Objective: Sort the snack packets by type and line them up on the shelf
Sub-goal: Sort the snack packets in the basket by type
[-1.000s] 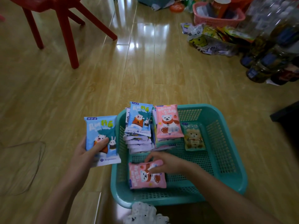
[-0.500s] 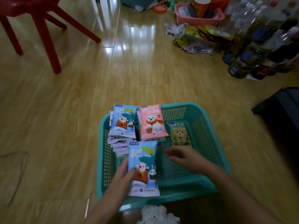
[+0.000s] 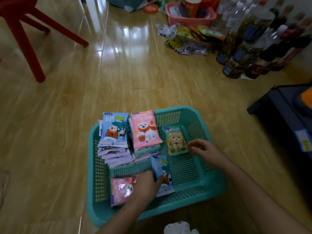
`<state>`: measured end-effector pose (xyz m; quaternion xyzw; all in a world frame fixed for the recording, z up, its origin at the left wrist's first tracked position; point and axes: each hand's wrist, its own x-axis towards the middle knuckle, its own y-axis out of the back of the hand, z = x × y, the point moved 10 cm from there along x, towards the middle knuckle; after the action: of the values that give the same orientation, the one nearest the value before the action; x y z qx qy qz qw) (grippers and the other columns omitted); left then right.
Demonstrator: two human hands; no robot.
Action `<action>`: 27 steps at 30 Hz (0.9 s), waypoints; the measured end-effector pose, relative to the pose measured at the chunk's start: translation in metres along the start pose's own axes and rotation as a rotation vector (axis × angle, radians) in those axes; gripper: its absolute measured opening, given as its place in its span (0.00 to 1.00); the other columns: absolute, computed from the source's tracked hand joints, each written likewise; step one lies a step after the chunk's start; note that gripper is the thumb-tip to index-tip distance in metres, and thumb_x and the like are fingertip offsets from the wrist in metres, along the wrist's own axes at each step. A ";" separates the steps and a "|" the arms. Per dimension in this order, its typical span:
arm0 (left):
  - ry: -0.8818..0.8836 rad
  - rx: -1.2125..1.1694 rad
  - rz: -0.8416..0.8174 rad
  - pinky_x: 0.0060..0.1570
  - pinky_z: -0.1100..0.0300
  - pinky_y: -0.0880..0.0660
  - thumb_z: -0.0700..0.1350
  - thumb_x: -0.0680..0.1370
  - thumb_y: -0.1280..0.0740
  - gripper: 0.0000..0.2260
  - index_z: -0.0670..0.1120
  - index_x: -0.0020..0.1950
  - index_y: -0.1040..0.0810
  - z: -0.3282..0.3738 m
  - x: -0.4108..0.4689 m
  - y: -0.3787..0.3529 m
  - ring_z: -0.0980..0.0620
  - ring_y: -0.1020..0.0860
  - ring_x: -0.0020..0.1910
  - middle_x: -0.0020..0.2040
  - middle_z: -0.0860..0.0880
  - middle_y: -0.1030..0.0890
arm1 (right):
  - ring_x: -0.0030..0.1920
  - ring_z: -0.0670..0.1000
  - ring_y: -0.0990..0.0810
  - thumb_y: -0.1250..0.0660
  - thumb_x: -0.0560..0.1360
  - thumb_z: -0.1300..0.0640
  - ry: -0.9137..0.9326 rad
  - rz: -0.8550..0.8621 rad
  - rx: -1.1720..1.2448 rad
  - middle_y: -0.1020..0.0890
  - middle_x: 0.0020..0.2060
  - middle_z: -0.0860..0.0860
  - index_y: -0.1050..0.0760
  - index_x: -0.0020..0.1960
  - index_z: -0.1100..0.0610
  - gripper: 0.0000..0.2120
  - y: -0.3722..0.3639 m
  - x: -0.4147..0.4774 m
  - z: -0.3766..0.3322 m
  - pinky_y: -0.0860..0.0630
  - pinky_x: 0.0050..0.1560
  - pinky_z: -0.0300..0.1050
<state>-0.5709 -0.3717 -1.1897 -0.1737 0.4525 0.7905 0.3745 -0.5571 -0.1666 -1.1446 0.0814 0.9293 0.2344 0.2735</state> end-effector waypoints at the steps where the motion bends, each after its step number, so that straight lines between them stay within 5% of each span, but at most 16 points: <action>1: -0.005 0.185 0.034 0.41 0.58 0.26 0.57 0.79 0.42 0.16 0.45 0.47 0.25 0.002 0.000 0.004 0.50 0.23 0.41 0.44 0.46 0.21 | 0.46 0.48 0.21 0.37 0.77 0.61 0.002 0.002 -0.017 0.21 0.43 0.44 0.24 0.47 0.48 0.09 0.000 0.001 -0.003 0.25 0.49 0.43; 3: -0.044 0.466 0.070 0.40 0.59 0.30 0.57 0.80 0.44 0.17 0.46 0.46 0.24 0.009 -0.002 0.009 0.48 0.23 0.42 0.44 0.45 0.22 | 0.47 0.48 0.21 0.37 0.77 0.61 0.024 0.005 -0.049 0.21 0.43 0.44 0.24 0.50 0.50 0.07 -0.003 0.005 -0.017 0.25 0.49 0.42; 5: -0.082 0.628 0.013 0.42 0.58 0.33 0.50 0.81 0.45 0.15 0.42 0.55 0.23 0.012 -0.001 0.004 0.45 0.21 0.51 0.53 0.43 0.20 | 0.47 0.49 0.21 0.37 0.77 0.60 0.062 0.017 -0.045 0.20 0.45 0.47 0.22 0.53 0.54 0.07 -0.010 0.008 -0.039 0.25 0.48 0.40; 9: -0.083 0.592 0.050 0.45 0.56 0.25 0.50 0.81 0.44 0.15 0.44 0.50 0.21 0.013 -0.014 0.029 0.45 0.20 0.48 0.49 0.44 0.18 | 0.45 0.49 0.21 0.37 0.77 0.52 0.135 0.122 -0.045 0.20 0.44 0.49 0.22 0.54 0.56 0.11 -0.024 0.014 -0.089 0.27 0.40 0.37; 13: -0.157 0.371 0.551 0.37 0.54 0.25 0.54 0.78 0.44 0.15 0.47 0.38 0.27 0.029 -0.054 0.131 0.47 0.21 0.37 0.35 0.48 0.20 | 0.50 0.49 0.24 0.34 0.72 0.40 0.122 0.228 -0.113 0.24 0.49 0.49 0.27 0.56 0.56 0.22 -0.039 0.026 -0.121 0.26 0.49 0.45; 16: -0.239 0.432 0.885 0.32 0.53 0.28 0.54 0.74 0.43 0.13 0.45 0.39 0.28 0.024 -0.056 0.187 0.43 0.23 0.35 0.35 0.44 0.22 | 0.56 0.52 0.27 0.31 0.66 0.35 0.042 0.251 -0.260 0.28 0.55 0.52 0.34 0.59 0.57 0.33 -0.052 0.037 -0.128 0.29 0.53 0.48; 21: 0.070 0.517 0.635 0.52 0.49 0.30 0.63 0.74 0.38 0.29 0.38 0.60 0.30 -0.019 0.001 0.201 0.40 0.27 0.56 0.57 0.40 0.25 | 0.58 0.56 0.26 0.28 0.63 0.36 -0.035 0.238 -0.301 0.28 0.57 0.55 0.36 0.60 0.59 0.37 -0.068 0.048 -0.124 0.28 0.53 0.50; 27: 0.110 0.266 0.545 0.46 0.52 0.28 0.62 0.69 0.30 0.26 0.41 0.52 0.27 -0.030 0.025 0.208 0.43 0.24 0.53 0.51 0.43 0.23 | 0.57 0.57 0.25 0.29 0.65 0.36 -0.049 0.194 -0.334 0.24 0.57 0.56 0.34 0.59 0.60 0.35 -0.072 0.052 -0.123 0.29 0.49 0.48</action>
<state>-0.7453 -0.4511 -1.0992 -0.0379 0.6016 0.7849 0.1433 -0.6697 -0.2632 -1.1132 0.1296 0.8585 0.4083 0.2819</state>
